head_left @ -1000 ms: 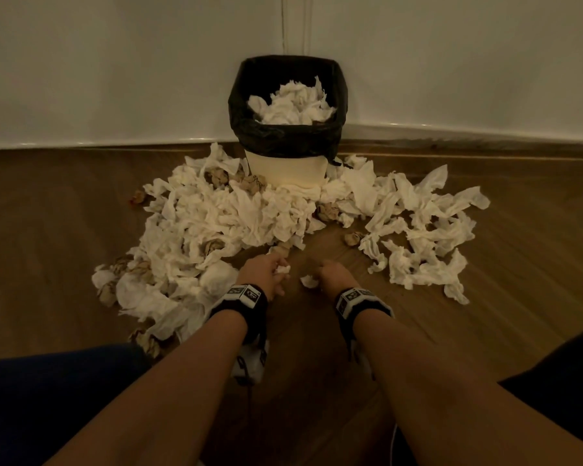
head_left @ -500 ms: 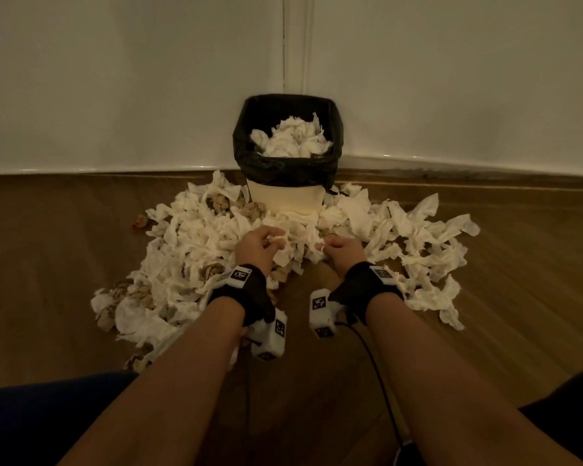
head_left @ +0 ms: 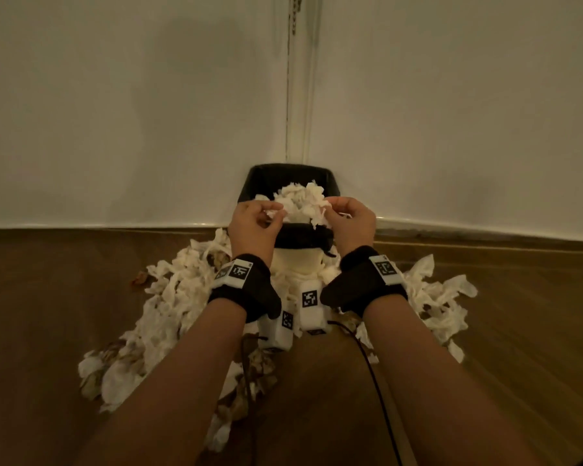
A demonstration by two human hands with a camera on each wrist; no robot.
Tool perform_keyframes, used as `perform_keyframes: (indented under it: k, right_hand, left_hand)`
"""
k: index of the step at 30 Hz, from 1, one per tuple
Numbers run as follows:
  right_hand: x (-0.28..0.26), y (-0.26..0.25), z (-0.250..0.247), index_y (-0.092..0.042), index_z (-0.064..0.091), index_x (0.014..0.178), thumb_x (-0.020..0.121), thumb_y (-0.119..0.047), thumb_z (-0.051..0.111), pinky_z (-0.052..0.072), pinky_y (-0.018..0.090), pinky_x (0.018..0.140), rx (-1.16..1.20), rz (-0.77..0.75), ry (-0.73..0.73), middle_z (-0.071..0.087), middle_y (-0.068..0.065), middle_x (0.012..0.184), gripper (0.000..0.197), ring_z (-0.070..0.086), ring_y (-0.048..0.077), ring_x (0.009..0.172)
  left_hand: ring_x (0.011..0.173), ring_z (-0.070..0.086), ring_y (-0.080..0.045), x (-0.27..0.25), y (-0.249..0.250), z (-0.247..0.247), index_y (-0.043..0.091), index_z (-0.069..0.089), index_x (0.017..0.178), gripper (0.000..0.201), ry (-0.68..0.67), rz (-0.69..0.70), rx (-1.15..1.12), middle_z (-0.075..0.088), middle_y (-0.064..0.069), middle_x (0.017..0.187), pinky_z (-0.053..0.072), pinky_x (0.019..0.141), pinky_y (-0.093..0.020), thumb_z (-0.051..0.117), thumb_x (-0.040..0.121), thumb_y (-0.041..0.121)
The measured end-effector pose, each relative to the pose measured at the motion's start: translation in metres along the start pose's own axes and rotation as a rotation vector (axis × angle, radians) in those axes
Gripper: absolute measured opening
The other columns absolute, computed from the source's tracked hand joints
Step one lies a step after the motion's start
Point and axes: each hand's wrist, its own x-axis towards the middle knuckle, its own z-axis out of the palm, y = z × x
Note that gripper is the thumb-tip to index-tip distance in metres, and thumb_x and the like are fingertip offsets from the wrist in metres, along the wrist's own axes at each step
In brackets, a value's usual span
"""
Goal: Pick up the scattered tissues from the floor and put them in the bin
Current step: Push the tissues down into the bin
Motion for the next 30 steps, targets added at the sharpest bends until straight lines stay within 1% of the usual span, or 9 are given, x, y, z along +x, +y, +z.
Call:
perform_keyframes:
  k: [4,7,9,12,15,20,24,27,30]
  right_hand:
    - [0.021,-0.017,0.012,-0.012,0.069,0.107,0.087,-0.014,0.061,0.053,0.032,0.088,-0.104,0.045,-0.023,0.069,0.005,0.102,0.022,0.060,0.013,0.088]
    - [0.028,-0.026,0.020,-0.010,0.048,0.136,0.094,-0.011,0.047,0.044,0.038,0.103,-0.005,0.141,-0.183,0.058,0.014,0.126,0.041,0.055,0.020,0.113]
    - [0.029,-0.027,0.022,-0.009,0.037,0.142,0.097,-0.009,0.043,0.038,0.042,0.108,0.024,0.157,-0.255,0.048,0.017,0.137,0.046,0.046,0.026,0.128]
    - [0.028,-0.020,0.016,-0.009,0.048,0.134,0.097,-0.014,0.044,0.041,0.042,0.105,-0.066,0.092,-0.194,0.053,0.015,0.133,0.038,0.051,0.027,0.123]
    - [0.020,-0.008,0.006,-0.011,0.067,0.102,0.096,-0.020,0.043,0.050,0.043,0.092,-0.107,0.026,-0.049,0.068,0.008,0.101,0.026,0.062,0.024,0.097]
    - [-0.001,0.022,-0.004,-0.019,0.059,0.076,0.093,-0.014,0.041,0.046,0.028,0.068,-0.139,0.069,0.088,0.059,-0.006,0.068,0.025,0.057,0.013,0.070]
    - [-0.018,0.050,-0.009,-0.019,0.058,0.073,0.092,-0.010,0.039,0.040,0.020,0.062,-0.263,0.127,0.125,0.063,0.000,0.080,0.028,0.054,0.012,0.069]
    - [-0.034,0.074,-0.008,-0.016,0.063,0.078,0.091,-0.011,0.039,0.048,0.028,0.069,-0.309,0.199,0.068,0.067,0.009,0.086,0.028,0.059,0.021,0.077]
    - [-0.050,0.099,-0.007,-0.020,0.061,0.071,0.091,-0.009,0.040,0.038,0.019,0.056,-0.406,0.260,-0.027,0.062,0.003,0.079,0.031,0.053,0.015,0.066]
  left_hand:
    - [0.091,0.061,-0.011,0.035,0.015,0.009,0.021,0.067,0.108,0.021,-0.093,0.032,0.169,0.055,-0.004,0.118,0.041,0.072,-0.003,0.059,0.089,0.019]
    - [0.113,0.056,-0.020,0.051,0.023,0.015,0.019,0.045,0.136,0.043,-0.292,-0.023,0.234,0.045,-0.011,0.137,0.038,0.089,-0.010,0.050,0.094,0.018]
    - [0.122,0.051,-0.023,0.056,0.024,0.016,0.018,0.034,0.143,0.050,-0.373,-0.059,0.243,0.040,-0.011,0.143,0.038,0.103,-0.025,0.047,0.095,0.022]
    - [0.107,0.058,-0.019,0.051,0.018,0.013,0.017,0.053,0.127,0.034,-0.269,-0.021,0.248,0.055,-0.008,0.126,0.043,0.090,-0.024,0.044,0.097,0.029]
    - [0.081,0.054,-0.011,0.034,0.007,0.008,0.021,0.064,0.089,0.030,-0.197,0.020,0.252,0.061,0.001,0.092,0.037,0.071,-0.021,0.037,0.097,0.027]
    - [0.064,0.049,-0.009,-0.008,-0.025,-0.002,0.028,0.062,0.074,0.029,-0.297,-0.071,0.330,0.054,0.012,0.070,0.034,0.053,-0.021,0.041,0.093,0.026]
    - [0.070,0.061,-0.016,-0.047,-0.050,-0.006,0.030,0.064,0.079,0.025,-0.438,-0.162,0.336,0.062,0.007,0.073,0.048,0.064,-0.024,0.044,0.090,0.021]
    - [0.074,0.064,-0.015,-0.068,-0.069,-0.010,0.034,0.061,0.079,0.026,-0.554,-0.247,0.380,0.068,0.003,0.079,0.053,0.068,-0.028,0.044,0.089,0.017]
    - [0.090,0.063,-0.020,-0.083,-0.088,-0.013,0.031,0.065,0.087,0.024,-0.695,-0.268,0.525,0.067,-0.001,0.097,0.051,0.074,-0.028,0.048,0.089,0.015]
